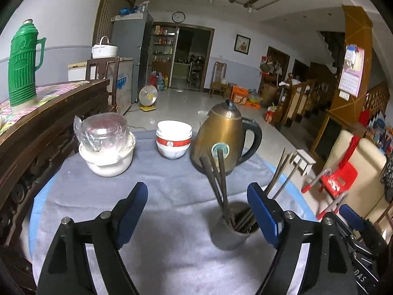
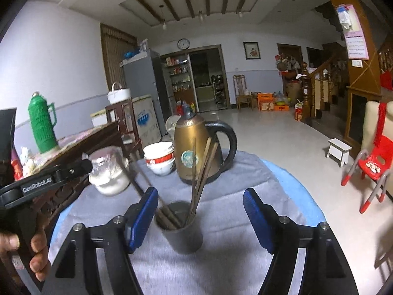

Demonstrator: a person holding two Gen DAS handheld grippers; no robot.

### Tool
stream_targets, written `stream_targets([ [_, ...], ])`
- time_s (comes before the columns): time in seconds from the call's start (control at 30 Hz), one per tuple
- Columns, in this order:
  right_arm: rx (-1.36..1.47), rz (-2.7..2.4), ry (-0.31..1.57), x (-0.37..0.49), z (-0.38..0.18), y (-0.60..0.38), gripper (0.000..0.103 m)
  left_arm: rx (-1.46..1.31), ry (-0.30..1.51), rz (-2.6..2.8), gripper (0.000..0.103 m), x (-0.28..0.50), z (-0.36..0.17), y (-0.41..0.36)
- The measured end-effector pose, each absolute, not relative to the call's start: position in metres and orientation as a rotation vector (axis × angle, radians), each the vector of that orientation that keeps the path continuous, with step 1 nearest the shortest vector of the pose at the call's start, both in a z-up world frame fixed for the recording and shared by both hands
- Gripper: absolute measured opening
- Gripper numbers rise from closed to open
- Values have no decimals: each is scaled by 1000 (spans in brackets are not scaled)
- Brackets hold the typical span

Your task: Organize utensils

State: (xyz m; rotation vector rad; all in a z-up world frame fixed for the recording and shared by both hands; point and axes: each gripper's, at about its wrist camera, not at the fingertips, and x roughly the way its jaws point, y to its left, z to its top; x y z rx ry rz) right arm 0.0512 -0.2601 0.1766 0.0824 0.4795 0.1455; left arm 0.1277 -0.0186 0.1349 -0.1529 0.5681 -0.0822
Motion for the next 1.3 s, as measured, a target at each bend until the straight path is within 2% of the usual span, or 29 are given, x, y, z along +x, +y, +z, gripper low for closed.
stream_targets([
  [0.17, 55, 162, 492, 38, 176, -250, 76, -115, 592, -97, 84, 120, 129, -22],
  [0.33, 23, 173, 484, 28, 180, -241, 83, -111, 605, -117, 85, 109, 125, -23],
  [0.47, -12, 186, 494, 26, 180, -235, 85, -105, 600, -124, 94, 103, 125, -26],
  [0.53, -30, 188, 496, 25, 179, -232, 94, -101, 589, -115, 100, 100, 126, -26],
  [0.63, -48, 181, 494, 23, 177, -231, 101, -101, 581, -115, 102, 100, 128, -24],
  [1.3, -97, 134, 481, 23, 176, -232, 103, -49, 591, -128, 103, 104, 124, -33],
])
